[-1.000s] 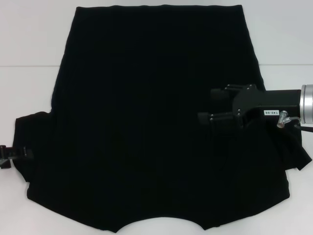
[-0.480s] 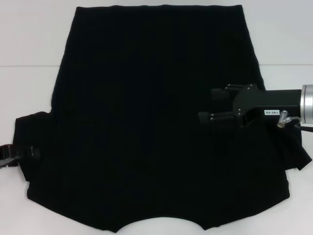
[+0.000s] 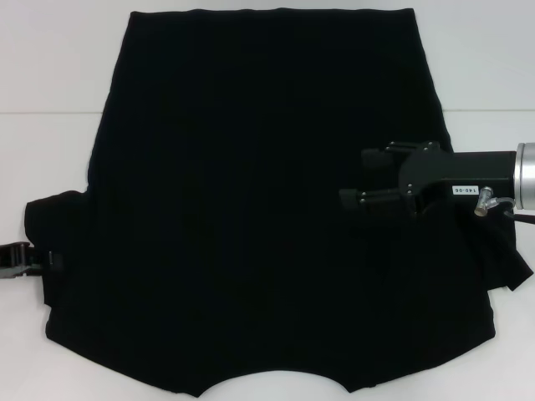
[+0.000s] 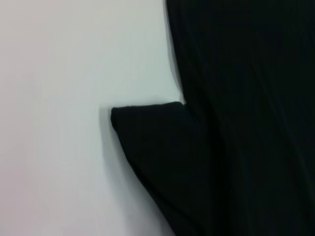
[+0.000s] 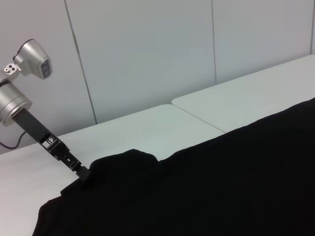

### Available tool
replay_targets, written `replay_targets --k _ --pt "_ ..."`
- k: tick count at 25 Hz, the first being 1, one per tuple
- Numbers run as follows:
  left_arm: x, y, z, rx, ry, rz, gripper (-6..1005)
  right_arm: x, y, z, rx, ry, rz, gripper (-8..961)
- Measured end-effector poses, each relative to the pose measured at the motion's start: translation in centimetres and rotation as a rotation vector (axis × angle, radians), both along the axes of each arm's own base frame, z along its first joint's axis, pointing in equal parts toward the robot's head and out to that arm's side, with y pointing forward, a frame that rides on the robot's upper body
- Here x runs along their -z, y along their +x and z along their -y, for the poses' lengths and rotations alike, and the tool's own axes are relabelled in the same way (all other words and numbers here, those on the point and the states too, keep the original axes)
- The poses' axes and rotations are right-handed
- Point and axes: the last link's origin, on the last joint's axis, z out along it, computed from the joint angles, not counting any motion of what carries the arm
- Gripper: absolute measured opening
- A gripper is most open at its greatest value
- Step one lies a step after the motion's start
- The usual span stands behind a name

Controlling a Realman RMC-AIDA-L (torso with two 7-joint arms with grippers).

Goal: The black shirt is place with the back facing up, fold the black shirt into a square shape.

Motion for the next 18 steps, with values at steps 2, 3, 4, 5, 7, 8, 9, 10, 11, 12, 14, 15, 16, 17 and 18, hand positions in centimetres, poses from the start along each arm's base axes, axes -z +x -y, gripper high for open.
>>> replay_targets --k 2,3,4,5,7,8,9,10,11,12,14,15,16,17,18 --pt "-0.03 0.00 -0.12 -0.001 0.004 -0.005 566 0.00 0.00 0.00 0.000 0.000 0.000 925" --pt "-0.06 -0.02 -0.17 -0.002 0.007 -0.007 518 0.00 0.01 0.00 0.000 0.000 0.000 925" --pt "-0.07 -0.02 -0.20 -0.003 0.008 -0.008 470 0.00 0.02 0.00 0.001 0.001 0.000 925" --pt "-0.09 -0.04 -0.22 -0.004 0.010 -0.009 422 0.00 0.06 0.02 0.002 0.001 0.000 925" --pt "-0.13 -0.09 -0.28 -0.005 0.015 -0.012 339 0.01 0.14 -0.01 0.006 0.005 0.002 925" --pt "-0.13 -0.11 -0.30 -0.005 0.017 -0.014 297 0.02 0.18 -0.01 0.007 0.006 0.002 925" --pt "-0.11 -0.11 -0.31 -0.006 0.018 -0.014 256 0.03 0.22 -0.01 0.009 0.008 0.003 925" --pt "-0.09 -0.12 -0.32 -0.006 0.019 -0.015 214 0.04 0.25 -0.01 0.010 0.009 0.003 925" --pt "-0.08 -0.13 -0.33 -0.006 0.020 -0.015 176 0.06 0.26 -0.01 0.011 0.010 0.003 925" --pt "-0.07 -0.13 -0.34 -0.007 0.021 -0.016 138 0.07 0.28 -0.01 0.011 0.010 0.004 925" --pt "-0.04 -0.14 -0.35 -0.008 0.022 -0.016 63 0.07 0.30 0.00 0.012 0.011 0.004 925" --pt "-0.04 -0.16 -0.38 -0.010 0.025 -0.017 25 0.08 0.30 -0.01 0.012 0.011 0.004 925" --pt "-0.06 -0.19 -0.41 -0.012 0.028 -0.018 22 0.08 0.31 -0.01 0.012 0.012 0.003 925" --pt "-0.12 -0.25 -0.46 -0.015 0.034 -0.021 20 0.07 0.32 -0.03 0.013 0.013 0.004 925" --pt "-0.18 -0.32 -0.50 -0.017 0.040 -0.023 17 0.06 0.34 -0.06 0.014 0.015 0.004 925"
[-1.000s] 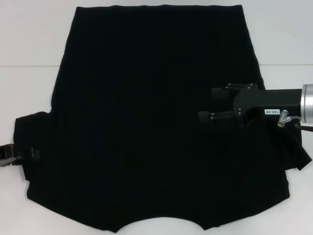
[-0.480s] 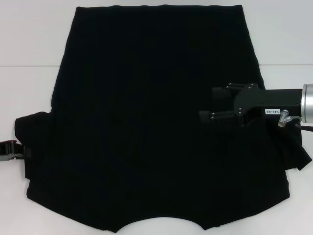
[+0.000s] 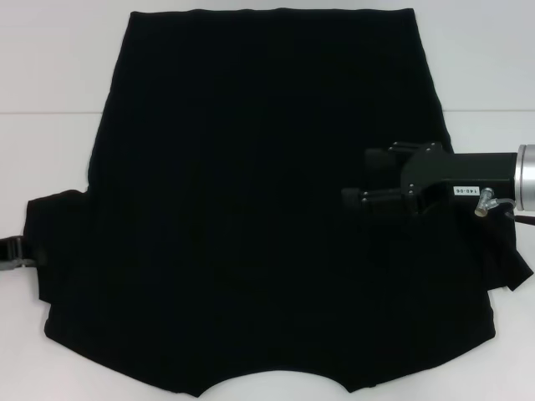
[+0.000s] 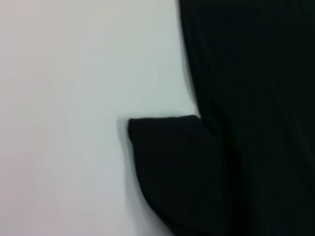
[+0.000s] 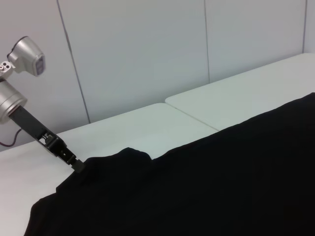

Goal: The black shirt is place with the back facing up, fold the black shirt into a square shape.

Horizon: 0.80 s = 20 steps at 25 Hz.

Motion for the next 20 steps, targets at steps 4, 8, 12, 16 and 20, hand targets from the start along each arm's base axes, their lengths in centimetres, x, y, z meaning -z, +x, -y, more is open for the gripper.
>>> replay_targets --k 4,8,12,16,20 --pt "-0.8 -0.6 -0.3 -0.014 0.046 -0.027 17 0.0 0.0 -0.1 0.003 0.006 0.001 925" --pt "-1.6 -1.1 -0.8 -0.021 0.094 -0.066 17 0.0 0.0 -0.1 0.006 0.005 0.000 925" --pt "-2.2 -1.3 -1.4 -0.022 0.135 -0.101 17 0.0 -0.1 -0.1 0.007 0.004 -0.002 925" --pt "-2.6 -1.3 -1.9 -0.017 0.156 -0.121 17 0.1 -0.1 -0.1 0.007 0.003 -0.003 925" --pt "-3.2 -1.4 -2.4 -0.015 0.178 -0.161 18 0.2 -0.2 -0.1 0.006 0.001 -0.005 925"
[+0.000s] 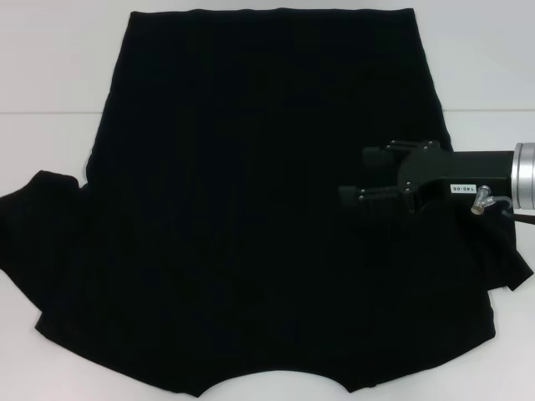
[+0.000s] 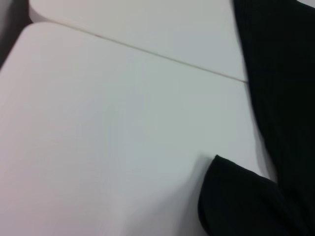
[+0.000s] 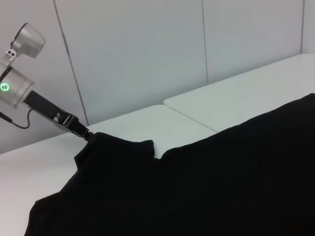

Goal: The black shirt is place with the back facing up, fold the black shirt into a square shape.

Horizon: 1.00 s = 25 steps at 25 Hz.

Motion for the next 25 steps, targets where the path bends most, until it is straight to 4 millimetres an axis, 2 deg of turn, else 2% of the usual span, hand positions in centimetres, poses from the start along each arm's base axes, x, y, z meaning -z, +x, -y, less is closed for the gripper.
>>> replay_targets --k 25 --pt "-0.9 0.2 -1.5 0.020 0.051 -0.078 17 0.6 -0.5 0.1 -0.004 -0.011 -0.010 924"
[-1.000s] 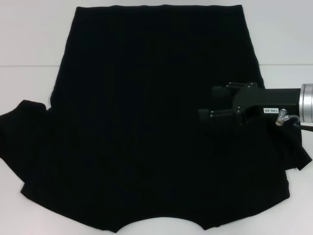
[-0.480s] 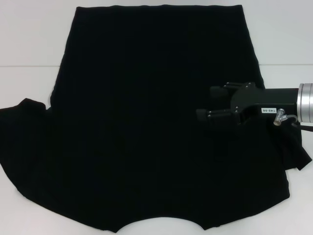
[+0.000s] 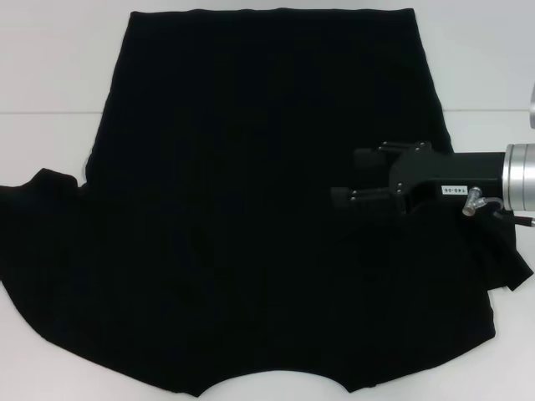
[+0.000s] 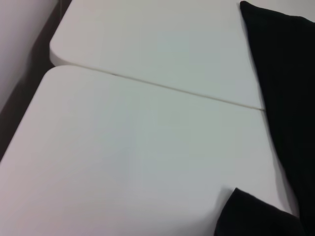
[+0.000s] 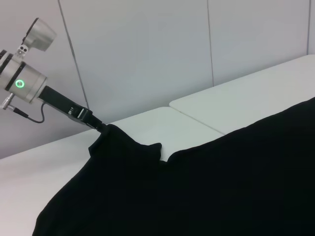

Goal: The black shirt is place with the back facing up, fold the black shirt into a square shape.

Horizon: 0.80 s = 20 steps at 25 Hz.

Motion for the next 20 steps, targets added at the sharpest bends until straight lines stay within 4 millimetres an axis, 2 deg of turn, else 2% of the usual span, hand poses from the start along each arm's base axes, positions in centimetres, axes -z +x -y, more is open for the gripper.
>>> replay_targets --k 5,9,10,13,16,20 --pt "0.2 0.3 -0.1 0.006 -0.018 0.015 18 0.2 0.0 0.0 0.003 0.001 -0.001 924" --pt "0.7 1.3 0.3 0.031 -0.064 0.091 18 0.3 0.1 0.0 0.007 0.002 0.004 924" --pt "0.9 2.8 0.5 0.094 -0.106 0.171 17 0.4 0.1 0.0 0.007 0.001 0.005 924" --pt "1.3 4.8 0.9 0.193 -0.143 0.271 17 0.3 0.2 0.1 0.010 0.001 0.006 924" --pt "2.6 7.2 1.1 0.306 -0.187 0.375 18 0.2 0.4 0.1 0.017 0.006 0.004 924" --pt "5.9 9.7 1.2 0.404 -0.265 0.463 19 -0.3 0.9 0.0 0.042 0.018 -0.002 924"
